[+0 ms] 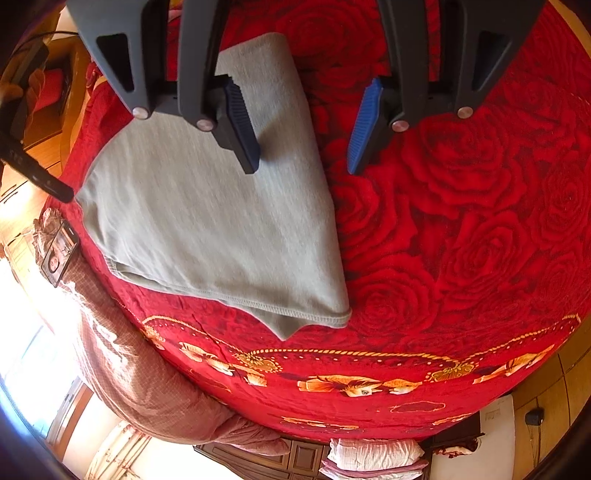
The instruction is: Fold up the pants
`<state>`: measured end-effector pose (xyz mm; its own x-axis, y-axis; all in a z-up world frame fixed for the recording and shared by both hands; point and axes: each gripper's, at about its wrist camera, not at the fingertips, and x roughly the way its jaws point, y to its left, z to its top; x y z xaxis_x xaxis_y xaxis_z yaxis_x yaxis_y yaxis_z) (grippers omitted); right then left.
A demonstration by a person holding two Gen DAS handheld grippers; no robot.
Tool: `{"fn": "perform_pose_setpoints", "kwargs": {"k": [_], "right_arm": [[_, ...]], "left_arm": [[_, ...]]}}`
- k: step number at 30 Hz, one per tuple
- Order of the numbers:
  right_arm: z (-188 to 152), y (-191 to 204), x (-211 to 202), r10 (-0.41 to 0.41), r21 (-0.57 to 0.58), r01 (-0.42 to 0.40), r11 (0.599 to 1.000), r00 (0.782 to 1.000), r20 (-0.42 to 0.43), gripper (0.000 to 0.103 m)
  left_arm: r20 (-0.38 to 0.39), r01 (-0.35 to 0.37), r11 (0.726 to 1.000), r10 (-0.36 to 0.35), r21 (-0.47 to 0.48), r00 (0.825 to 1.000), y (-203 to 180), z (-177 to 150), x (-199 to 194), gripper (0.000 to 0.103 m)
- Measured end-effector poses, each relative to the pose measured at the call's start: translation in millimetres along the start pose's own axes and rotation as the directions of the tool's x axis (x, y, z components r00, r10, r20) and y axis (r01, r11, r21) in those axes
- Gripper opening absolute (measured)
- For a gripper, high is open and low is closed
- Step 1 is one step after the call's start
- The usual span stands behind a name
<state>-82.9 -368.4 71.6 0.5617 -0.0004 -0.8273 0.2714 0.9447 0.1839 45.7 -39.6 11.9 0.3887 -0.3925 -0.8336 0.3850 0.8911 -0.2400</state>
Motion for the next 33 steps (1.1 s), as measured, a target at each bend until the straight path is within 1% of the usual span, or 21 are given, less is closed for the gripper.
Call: {"fn": "perform_pose_setpoints", "kwargs": {"k": [4, 7, 12, 16, 20, 25, 29, 33], "right_arm": [[-7.5, 17.2, -3.9, 0.034, -0.021, -0.034, 0.999, 0.999, -0.001, 0.054], [-13.1, 30.2, -0.2, 0.063, -0.043, -0.064, 0.997, 0.998, -0.014, 0.054], [-19.6, 45.9, 11.7, 0.068, -0.073, -0.071, 0.995, 0.997, -0.049, 0.054], [-23.7, 51.1, 16.7, 0.086, -0.079, -0.091, 0.993, 0.994, -0.066, 0.054], [-26.6, 53.6, 20.6, 0.095, -0.078, -0.102, 0.992, 0.992, -0.079, 0.054], [-27.5, 53.9, 19.9, 0.095, -0.078, -0.101, 0.992, 0.992, -0.078, 0.054], [-27.8, 53.1, 20.2, 0.103, -0.067, -0.108, 0.992, 0.992, -0.077, 0.054], [-28.7, 54.0, 23.0, 0.11, -0.066, -0.115, 0.991, 0.99, -0.087, 0.054]], "left_arm": [[-0.008, 0.004, 1.0, -0.004, -0.021, 1.0, 0.0, -4.2, -0.9, 0.056], [-0.016, -0.001, 1.0, 0.001, -0.016, 1.0, -3.0, -8.1, -1.4, 0.058], [-0.023, -0.008, 1.0, 0.008, 0.004, 1.0, -8.7, -14.0, -1.4, 0.063], [-0.008, -0.029, 1.0, 0.029, -0.011, 1.0, -8.6, -17.4, 2.1, 0.063], [0.014, -0.05, 0.999, 0.05, -0.004, 0.999, -10.4, -19.0, 2.0, 0.063], [0.041, -0.087, 0.996, 0.087, -0.021, 0.995, -7.3, -21.1, -3.5, 0.063], [0.029, -0.062, 0.997, 0.064, -0.041, 0.998, -2.7, -20.4, -1.1, 0.063], [0.034, -0.037, 0.998, 0.038, -0.041, 0.999, -3.4, -17.2, 3.7, 0.064]]}}
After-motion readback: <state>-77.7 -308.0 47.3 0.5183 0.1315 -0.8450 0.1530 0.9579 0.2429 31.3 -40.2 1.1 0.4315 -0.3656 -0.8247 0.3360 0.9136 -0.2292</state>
